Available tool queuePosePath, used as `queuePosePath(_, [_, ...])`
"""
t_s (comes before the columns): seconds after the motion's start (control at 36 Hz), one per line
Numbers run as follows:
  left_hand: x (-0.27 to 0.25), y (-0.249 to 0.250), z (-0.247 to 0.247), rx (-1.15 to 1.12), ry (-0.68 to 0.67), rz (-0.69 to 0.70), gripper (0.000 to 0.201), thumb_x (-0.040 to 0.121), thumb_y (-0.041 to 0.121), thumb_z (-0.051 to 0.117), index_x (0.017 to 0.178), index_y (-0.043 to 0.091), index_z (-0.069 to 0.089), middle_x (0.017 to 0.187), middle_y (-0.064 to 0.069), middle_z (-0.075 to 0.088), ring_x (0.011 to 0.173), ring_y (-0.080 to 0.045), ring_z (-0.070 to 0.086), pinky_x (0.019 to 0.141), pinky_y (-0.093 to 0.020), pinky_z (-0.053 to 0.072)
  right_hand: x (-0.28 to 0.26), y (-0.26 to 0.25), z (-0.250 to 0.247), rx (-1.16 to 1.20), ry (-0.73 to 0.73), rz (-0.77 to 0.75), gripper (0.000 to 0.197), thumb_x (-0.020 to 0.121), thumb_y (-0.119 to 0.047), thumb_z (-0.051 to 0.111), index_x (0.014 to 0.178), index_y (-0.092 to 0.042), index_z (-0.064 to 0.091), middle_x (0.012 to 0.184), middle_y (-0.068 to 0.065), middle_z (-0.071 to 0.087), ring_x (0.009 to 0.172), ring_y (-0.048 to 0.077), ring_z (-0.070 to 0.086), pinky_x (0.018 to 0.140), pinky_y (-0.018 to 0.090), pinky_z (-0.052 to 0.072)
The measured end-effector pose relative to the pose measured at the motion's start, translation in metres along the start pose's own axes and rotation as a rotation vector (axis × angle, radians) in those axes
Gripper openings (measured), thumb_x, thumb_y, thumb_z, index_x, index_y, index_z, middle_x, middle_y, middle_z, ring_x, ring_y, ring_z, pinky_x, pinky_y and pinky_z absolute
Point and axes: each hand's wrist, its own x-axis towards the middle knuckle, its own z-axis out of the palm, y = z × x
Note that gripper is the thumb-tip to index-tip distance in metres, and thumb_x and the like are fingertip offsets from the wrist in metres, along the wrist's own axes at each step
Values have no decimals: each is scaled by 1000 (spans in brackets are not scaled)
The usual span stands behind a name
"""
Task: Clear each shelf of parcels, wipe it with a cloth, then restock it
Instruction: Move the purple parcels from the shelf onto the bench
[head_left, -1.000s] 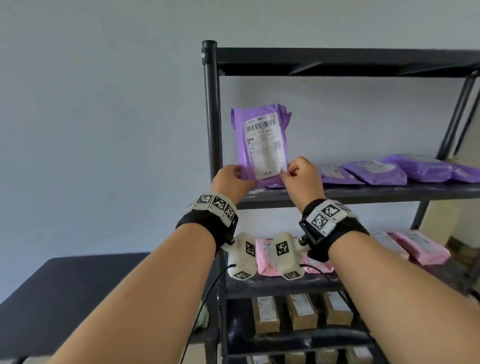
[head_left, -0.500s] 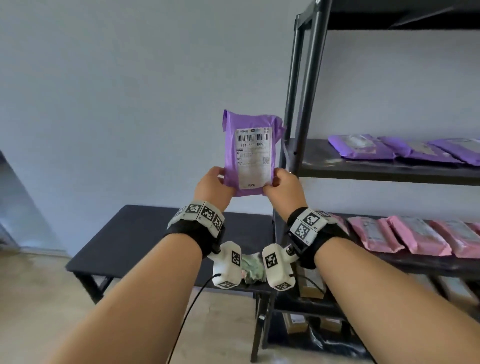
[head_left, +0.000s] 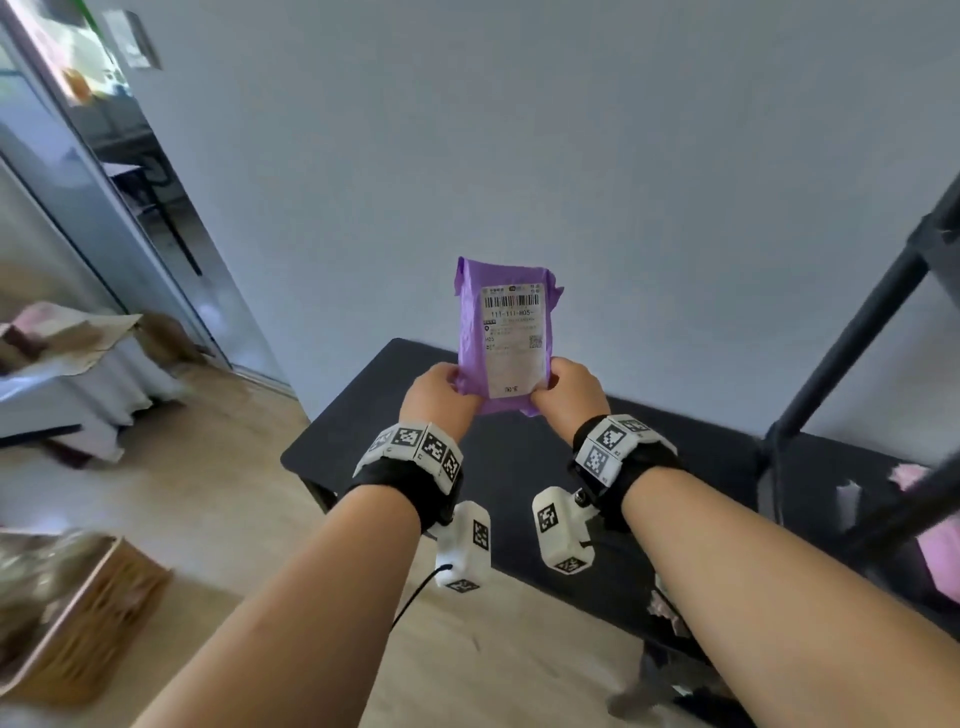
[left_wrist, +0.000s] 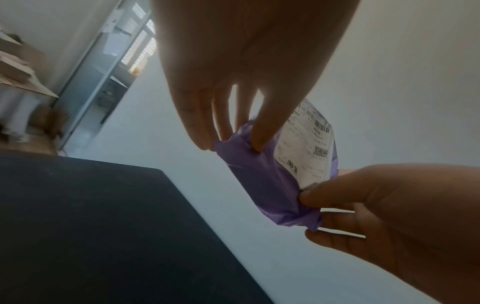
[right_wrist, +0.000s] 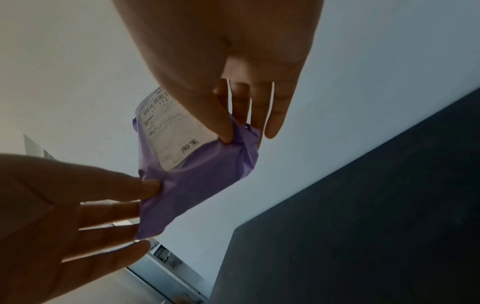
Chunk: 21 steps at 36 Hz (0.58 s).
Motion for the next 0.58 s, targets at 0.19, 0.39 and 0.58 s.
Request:
queuePosePath(0.19, [64, -49, -4, 45, -32, -134, 26, 84, 13, 55, 108, 13, 63, 100, -8, 67, 92, -26, 63, 78, -31, 51, 52, -6, 62, -66, -148, 38, 5, 84, -14, 59, 80, -17, 58, 67, -7, 60, 62, 14, 57, 51, 23, 36])
queuePosePath(0.39, [148, -99, -1, 127, -134, -211, 11, 80, 11, 51, 70, 14, 51, 66, -1, 51, 63, -19, 50, 54, -24, 36, 112, -17, 119, -132, -184, 127, 17, 86, -16, 59, 73, -19, 49, 72, -3, 59, 68, 21, 56, 57, 26, 37])
queuePosePath(0.58, [228, -150, -2, 191, -276, -220, 16, 77, 12, 53, 64, 15, 44, 62, 0, 48, 55, -17, 44, 52, -24, 35, 168, -22, 178, -160, -189, 269, 27, 91, -12, 51, 67, -20, 45, 65, -7, 51, 56, 12, 53, 37, 13, 30])
